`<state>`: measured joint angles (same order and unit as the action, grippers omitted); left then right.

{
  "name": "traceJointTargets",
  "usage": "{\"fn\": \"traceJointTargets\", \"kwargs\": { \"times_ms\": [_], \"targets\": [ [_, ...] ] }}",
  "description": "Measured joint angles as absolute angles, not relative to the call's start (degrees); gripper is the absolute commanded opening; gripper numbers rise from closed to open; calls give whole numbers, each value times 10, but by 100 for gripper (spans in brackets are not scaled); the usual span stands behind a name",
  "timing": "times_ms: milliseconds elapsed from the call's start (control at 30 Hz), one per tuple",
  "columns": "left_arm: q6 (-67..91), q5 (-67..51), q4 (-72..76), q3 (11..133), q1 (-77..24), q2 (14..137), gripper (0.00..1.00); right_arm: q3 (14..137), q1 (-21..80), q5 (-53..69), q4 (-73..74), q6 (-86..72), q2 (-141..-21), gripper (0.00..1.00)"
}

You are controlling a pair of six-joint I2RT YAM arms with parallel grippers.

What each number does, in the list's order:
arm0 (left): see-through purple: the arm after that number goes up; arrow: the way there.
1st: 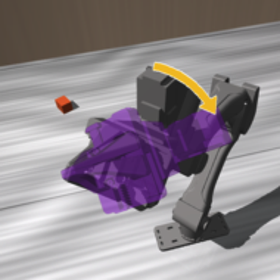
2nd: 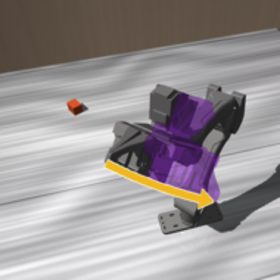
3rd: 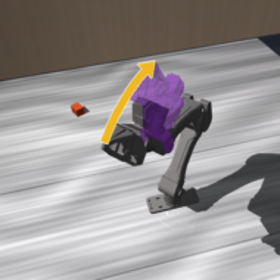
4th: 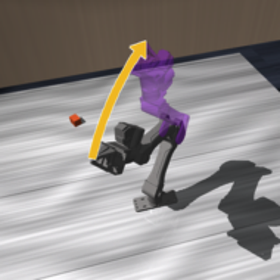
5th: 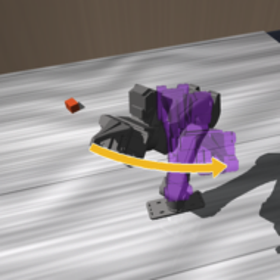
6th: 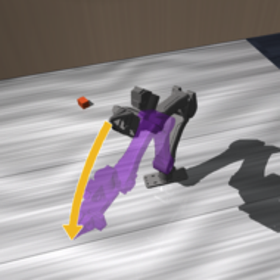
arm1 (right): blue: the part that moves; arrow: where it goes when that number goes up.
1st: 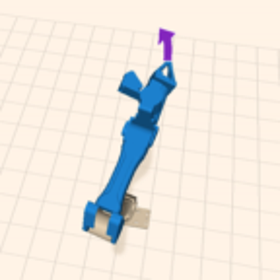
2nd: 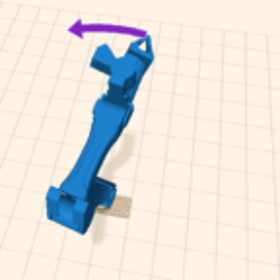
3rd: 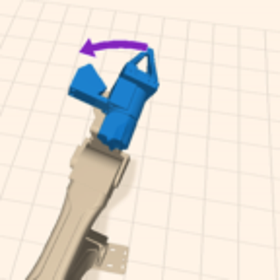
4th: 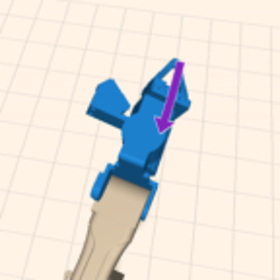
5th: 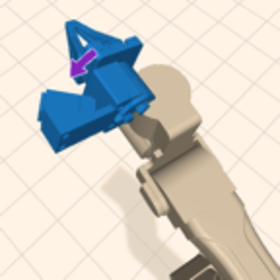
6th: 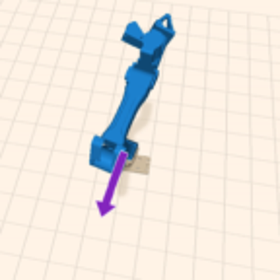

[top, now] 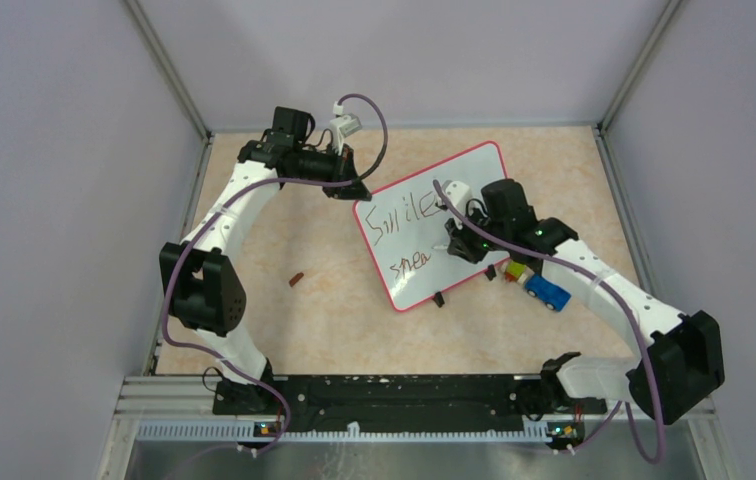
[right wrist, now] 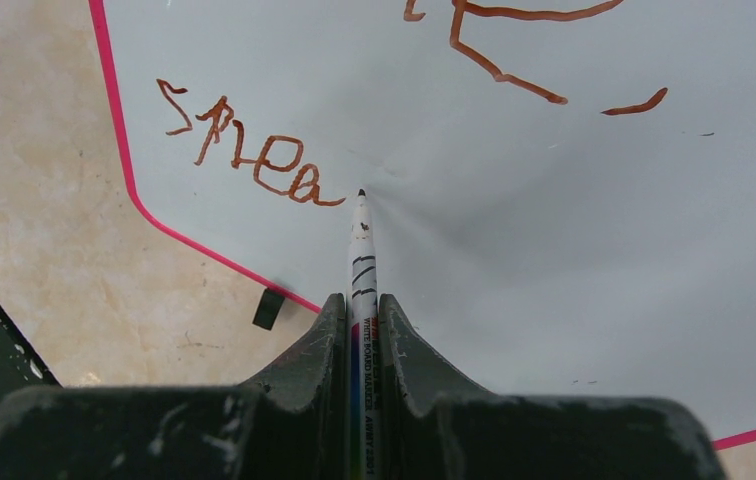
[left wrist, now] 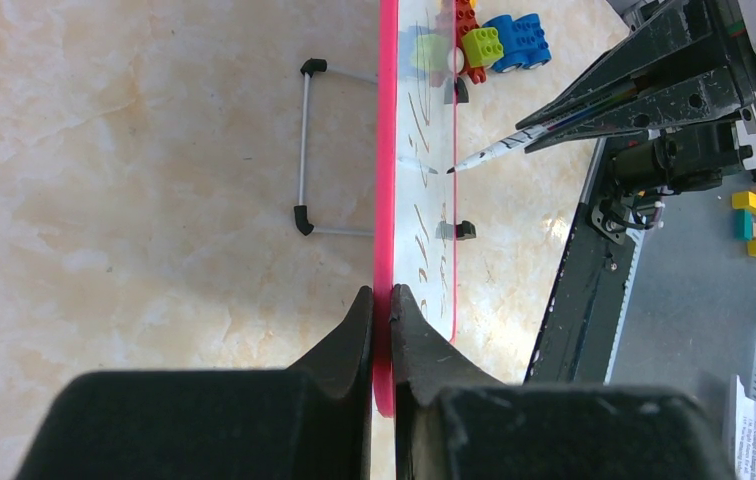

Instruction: Write a sentence on the whiteboard

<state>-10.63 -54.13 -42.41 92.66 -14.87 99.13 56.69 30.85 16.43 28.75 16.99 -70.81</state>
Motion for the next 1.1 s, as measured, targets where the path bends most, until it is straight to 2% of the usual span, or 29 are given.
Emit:
{"fn": "traceJointTargets", "kwargs": {
  "times_ms": [1100],
  "targets": [
    [-107, -537, -424, 927, -149, 991, 0, 565, 321, 170, 283, 179, -726, 0]
  ]
}}
